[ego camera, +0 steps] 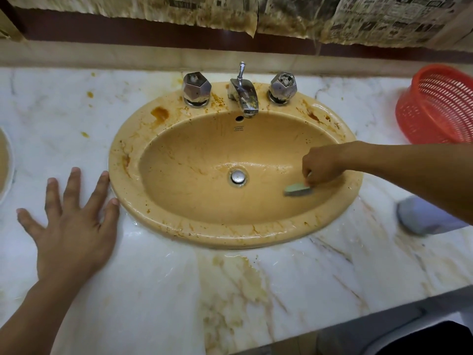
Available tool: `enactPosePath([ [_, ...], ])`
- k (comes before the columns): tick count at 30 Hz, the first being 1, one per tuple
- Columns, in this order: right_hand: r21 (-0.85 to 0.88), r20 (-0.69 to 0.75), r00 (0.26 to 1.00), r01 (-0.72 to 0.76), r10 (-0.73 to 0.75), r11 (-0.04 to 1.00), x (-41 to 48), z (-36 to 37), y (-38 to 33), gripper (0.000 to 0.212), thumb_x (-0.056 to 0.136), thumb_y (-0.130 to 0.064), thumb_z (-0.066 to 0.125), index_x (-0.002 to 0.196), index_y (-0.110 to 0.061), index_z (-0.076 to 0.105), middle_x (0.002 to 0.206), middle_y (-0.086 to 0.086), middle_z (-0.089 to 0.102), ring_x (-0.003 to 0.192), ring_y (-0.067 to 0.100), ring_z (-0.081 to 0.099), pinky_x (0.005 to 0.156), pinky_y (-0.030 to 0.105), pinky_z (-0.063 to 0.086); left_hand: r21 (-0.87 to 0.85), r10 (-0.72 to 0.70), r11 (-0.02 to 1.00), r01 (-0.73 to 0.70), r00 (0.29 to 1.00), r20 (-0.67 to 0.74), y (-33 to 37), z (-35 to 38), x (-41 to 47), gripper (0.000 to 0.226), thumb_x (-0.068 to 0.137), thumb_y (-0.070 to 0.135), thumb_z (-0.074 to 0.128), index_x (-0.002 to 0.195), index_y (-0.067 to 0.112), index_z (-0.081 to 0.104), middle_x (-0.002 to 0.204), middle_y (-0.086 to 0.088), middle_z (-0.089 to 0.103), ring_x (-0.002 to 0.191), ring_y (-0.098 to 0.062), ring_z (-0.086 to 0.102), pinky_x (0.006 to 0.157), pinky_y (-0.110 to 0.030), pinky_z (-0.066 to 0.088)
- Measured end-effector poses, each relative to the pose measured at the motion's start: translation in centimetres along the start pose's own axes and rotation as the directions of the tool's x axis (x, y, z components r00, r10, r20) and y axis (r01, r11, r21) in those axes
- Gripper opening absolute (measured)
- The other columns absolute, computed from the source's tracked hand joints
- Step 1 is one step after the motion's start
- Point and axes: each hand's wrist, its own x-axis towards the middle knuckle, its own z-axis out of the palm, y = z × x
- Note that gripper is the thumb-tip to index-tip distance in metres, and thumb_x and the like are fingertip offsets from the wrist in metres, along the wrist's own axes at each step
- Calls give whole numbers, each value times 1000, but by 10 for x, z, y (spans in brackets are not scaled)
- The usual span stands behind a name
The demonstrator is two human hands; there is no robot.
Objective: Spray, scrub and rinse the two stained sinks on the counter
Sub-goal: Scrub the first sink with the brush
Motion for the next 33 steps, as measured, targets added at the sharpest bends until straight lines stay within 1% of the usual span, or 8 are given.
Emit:
enactPosePath([
  [3,70,-170,985,19,-6,997,17,15,-27,29,101,-46,51,109,-26,72,101,-3,64,96,19,59,79,36,50,3,10,1000,-10,1000,-2,1,-1,-1,61,99,71,9,158,56,11,171,2,8,157,-32,2,112,-81,15],
  [7,296,-81,958,287,-275,911,3,23,-60,28,91,-54,58,103,-37,77,101,-15,74,99,17,67,90,43,56,5,4,1000,-4,1000,-5,-1,0,-1,61,99,71,9,158,56,11,171,1,9,157,-33,2,112,-81,15],
  [12,121,160,980,96,-115,988,-42,-17,-8,27,93,-48,61,74,-35,73,74,-6,64,64,22,55,58,35,49,-16,-14,1000,14,1000,-3,-1,2,-1,61,97,74,6,156,60,6,172,4,6,157,-31,0,115,-79,14],
  [16,128,52,992,111,-118,986,-35,-2,-33,29,94,-52,58,77,-33,72,86,-12,68,84,16,66,82,43,61,-9,-8,1000,8,1000,-7,-4,4,1,61,97,74,6,156,60,6,171,5,5,157,-30,0,115,-78,15],
  [20,284,80,976,172,-202,943,-52,-4,-30,28,87,-59,59,81,-36,74,81,-9,71,71,29,64,67,47,57,-1,18,1000,-18,1000,-10,-10,8,3,59,99,71,9,157,60,7,171,0,6,156,-32,-1,116,-77,15],
  [23,96,159,987,-22,7,995,-70,-15,17,30,93,-40,60,71,-21,64,67,0,55,59,25,46,53,35,43,2,22,1000,-22,1000,5,-12,10,6,59,99,72,8,157,59,7,171,-2,6,157,-34,-2,118,-74,11],
  [28,-227,-199,952,-276,233,934,-61,-22,35,28,100,-44,48,103,-27,70,93,-3,61,82,18,62,71,32,56,20,3,1000,-3,1000,-3,-12,9,6,57,99,73,10,155,63,5,172,1,7,156,-36,2,119,-73,10],
  [33,-272,-51,993,-119,110,955,-75,7,-2,32,100,-48,51,97,-22,70,90,-2,62,79,18,63,64,30,51,5,5,1000,-5,1000,-10,-14,12,8,53,99,74,9,151,68,0,171,3,5,156,-34,3,119,-73,10],
])
